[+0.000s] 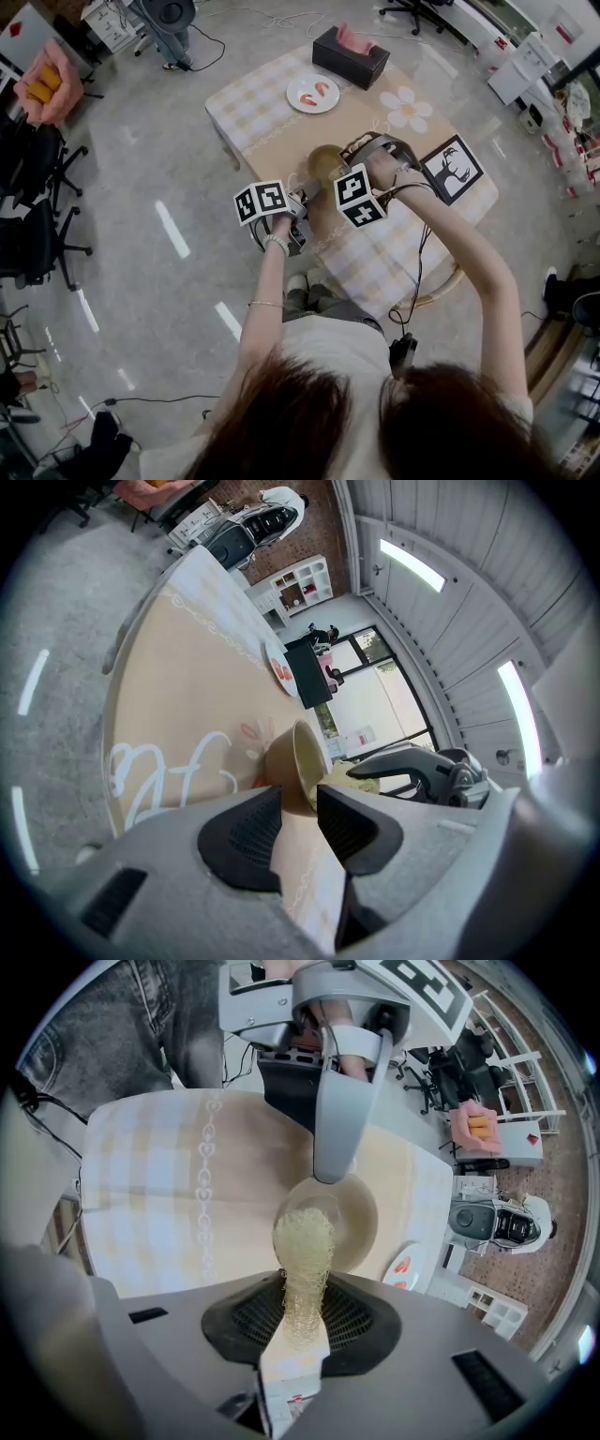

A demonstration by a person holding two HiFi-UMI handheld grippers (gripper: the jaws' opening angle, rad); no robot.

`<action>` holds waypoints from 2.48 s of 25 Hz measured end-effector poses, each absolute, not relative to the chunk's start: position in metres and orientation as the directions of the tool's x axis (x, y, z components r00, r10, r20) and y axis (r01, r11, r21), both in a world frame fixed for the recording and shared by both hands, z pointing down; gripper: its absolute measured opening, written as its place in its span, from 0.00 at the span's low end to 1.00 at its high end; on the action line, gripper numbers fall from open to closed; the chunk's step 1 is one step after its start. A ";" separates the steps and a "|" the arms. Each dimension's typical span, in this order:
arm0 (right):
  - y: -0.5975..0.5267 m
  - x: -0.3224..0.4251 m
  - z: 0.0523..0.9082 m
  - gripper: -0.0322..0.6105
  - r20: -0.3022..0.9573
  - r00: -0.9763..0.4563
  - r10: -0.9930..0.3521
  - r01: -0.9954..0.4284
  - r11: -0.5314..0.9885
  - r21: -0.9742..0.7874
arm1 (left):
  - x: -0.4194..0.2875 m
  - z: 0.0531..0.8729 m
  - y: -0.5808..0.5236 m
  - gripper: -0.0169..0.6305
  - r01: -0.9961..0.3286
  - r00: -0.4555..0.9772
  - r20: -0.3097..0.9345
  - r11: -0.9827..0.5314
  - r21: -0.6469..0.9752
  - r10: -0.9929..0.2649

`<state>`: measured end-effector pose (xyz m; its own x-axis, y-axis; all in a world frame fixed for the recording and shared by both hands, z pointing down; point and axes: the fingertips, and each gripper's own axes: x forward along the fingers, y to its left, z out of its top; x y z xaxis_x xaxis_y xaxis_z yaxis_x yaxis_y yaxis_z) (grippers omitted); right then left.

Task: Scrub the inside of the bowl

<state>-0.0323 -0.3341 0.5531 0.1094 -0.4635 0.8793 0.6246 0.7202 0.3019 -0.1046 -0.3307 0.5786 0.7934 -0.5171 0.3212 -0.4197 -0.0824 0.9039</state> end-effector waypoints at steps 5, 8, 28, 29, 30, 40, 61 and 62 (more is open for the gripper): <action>-0.334 -0.032 0.551 0.20 0.877 0.120 -0.465 0.635 0.715 0.292 | -0.104 0.577 -0.330 0.21 -0.418 0.795 0.323 -0.080 0.905 -0.513; -0.333 -0.034 0.552 0.20 0.875 0.123 -0.469 0.653 0.702 0.284 | -0.104 0.577 -0.331 0.21 -0.414 0.796 0.319 -0.079 0.907 -0.514; -0.340 -0.069 0.562 0.20 0.893 -0.020 -0.450 0.487 0.776 0.402 | -0.114 0.564 -0.326 0.20 -0.396 0.795 0.267 -0.133 0.908 -0.544; -0.339 -0.069 0.562 0.20 0.894 -0.039 -0.445 0.448 0.792 0.414 | -0.114 0.563 -0.325 0.19 -0.398 0.796 0.265 -0.141 0.906 -0.544; -0.339 -0.069 0.563 0.20 0.896 -0.059 -0.440 0.405 0.810 0.424 | -0.115 0.562 -0.325 0.18 -0.401 0.796 0.264 -0.150 0.904 -0.544; -0.339 -0.068 0.557 0.20 0.836 -0.307 -0.455 -0.133 0.890 0.435 | -0.120 0.547 -0.317 0.11 -0.489 0.774 0.259 -0.284 0.825 -0.578; -0.314 -0.080 0.521 0.20 0.484 -0.648 -0.588 -0.668 0.744 0.011 | -0.119 0.526 -0.311 0.05 -0.643 0.724 0.273 -0.476 0.600 -0.634; -0.313 -0.080 0.519 0.20 0.470 -0.654 -0.593 -0.672 0.740 -0.003 | -0.119 0.525 -0.311 0.05 -0.649 0.721 0.273 -0.481 0.590 -0.637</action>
